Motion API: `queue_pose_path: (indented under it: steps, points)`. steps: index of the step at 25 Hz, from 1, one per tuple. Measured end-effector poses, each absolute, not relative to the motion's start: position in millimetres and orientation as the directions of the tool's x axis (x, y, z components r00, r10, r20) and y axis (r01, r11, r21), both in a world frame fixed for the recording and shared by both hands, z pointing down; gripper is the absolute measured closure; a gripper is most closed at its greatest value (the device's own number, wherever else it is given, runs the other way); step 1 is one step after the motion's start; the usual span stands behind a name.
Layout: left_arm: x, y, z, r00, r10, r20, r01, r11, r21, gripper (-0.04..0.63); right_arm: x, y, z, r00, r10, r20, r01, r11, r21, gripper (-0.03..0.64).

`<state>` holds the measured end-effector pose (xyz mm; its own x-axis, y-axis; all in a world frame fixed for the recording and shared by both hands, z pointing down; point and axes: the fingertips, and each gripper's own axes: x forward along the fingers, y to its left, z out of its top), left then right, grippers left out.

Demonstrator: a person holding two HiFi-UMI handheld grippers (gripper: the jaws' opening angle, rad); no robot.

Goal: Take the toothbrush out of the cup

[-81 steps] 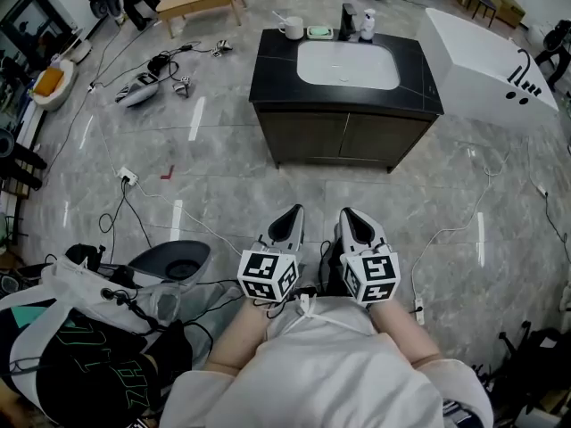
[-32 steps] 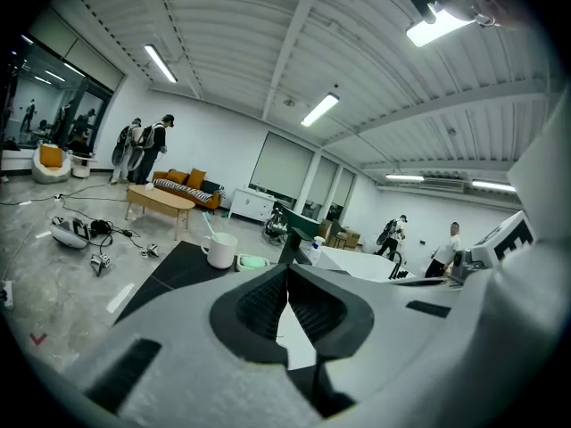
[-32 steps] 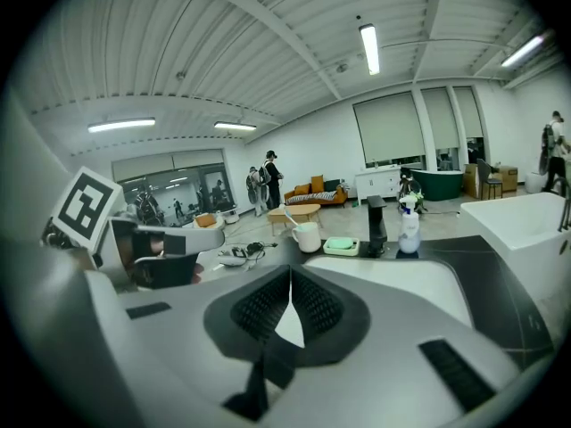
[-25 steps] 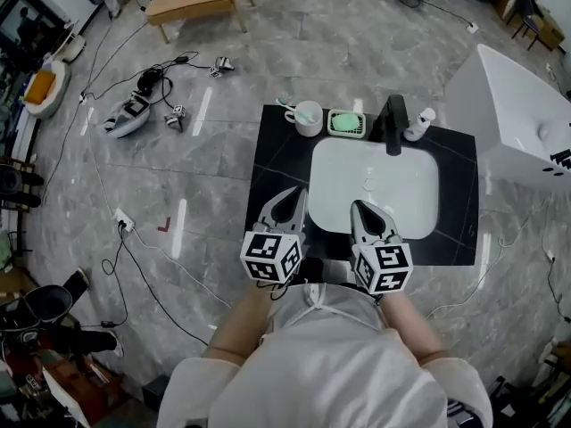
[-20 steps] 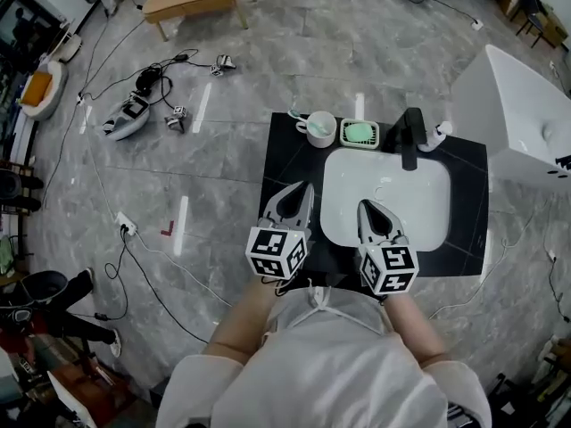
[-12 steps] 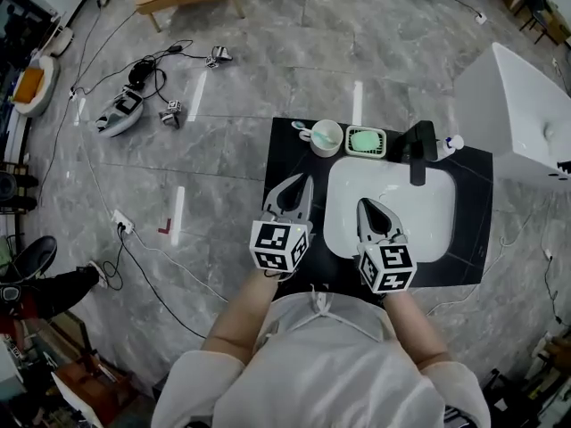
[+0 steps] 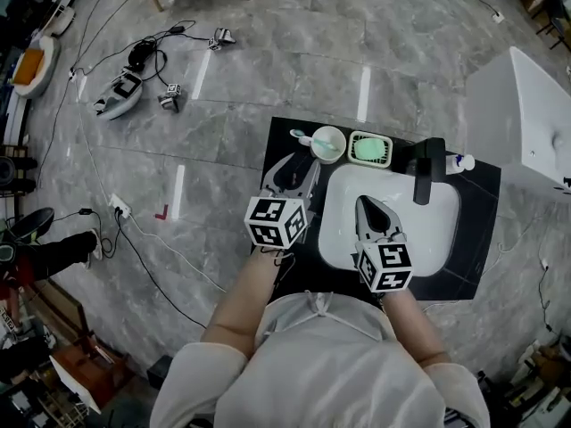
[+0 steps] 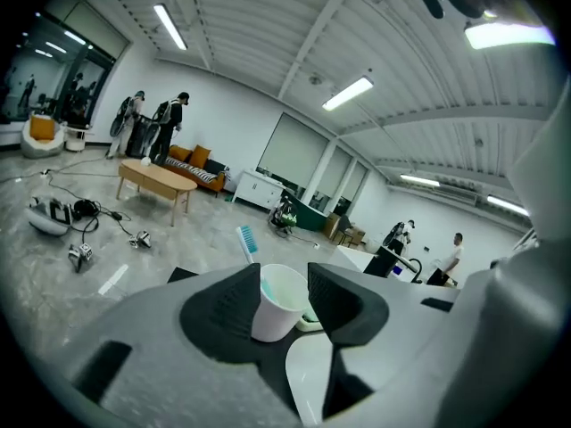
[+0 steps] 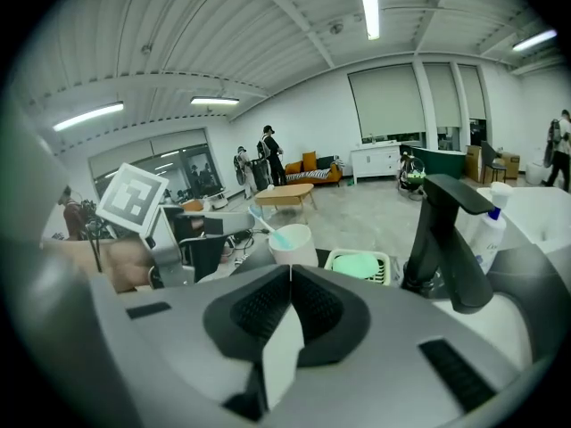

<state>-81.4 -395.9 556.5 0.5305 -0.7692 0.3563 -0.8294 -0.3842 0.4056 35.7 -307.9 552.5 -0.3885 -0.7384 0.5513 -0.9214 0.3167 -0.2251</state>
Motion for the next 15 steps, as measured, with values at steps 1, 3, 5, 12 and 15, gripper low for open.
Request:
queue_pose_path:
  steps: [1, 3, 5, 12, 15]
  points:
    - [-81, -401, 561, 0.527, -0.769, 0.363, -0.830, -0.371, 0.417, 0.441, 37, -311, 554, -0.390, -0.735, 0.554, -0.921, 0.320, -0.223, 0.589]
    - [-80, -411, 569, 0.515, -0.769, 0.379, -0.836, -0.353, 0.420, 0.426, 42, -318, 559, -0.393, -0.729, 0.561, -0.920, 0.323, -0.223, 0.589]
    - [-78, -420, 577, 0.506, -0.767, 0.395, -0.842, -0.340, 0.419, 0.413, 47, -324, 563, -0.395, -0.723, 0.567, -0.919, 0.324, -0.226, 0.589]
    - [-77, -444, 596, 0.492, -0.746, 0.448, -0.853, -0.313, 0.417, 0.408, 46, -341, 576, -0.415, -0.702, 0.579, -0.910, 0.338, -0.241, 0.589]
    - [-78, -449, 600, 0.477, -0.752, 0.455, -0.863, -0.301, 0.406, 0.409, 49, -343, 579, -0.414, -0.698, 0.584, -0.910, 0.332, -0.248, 0.589]
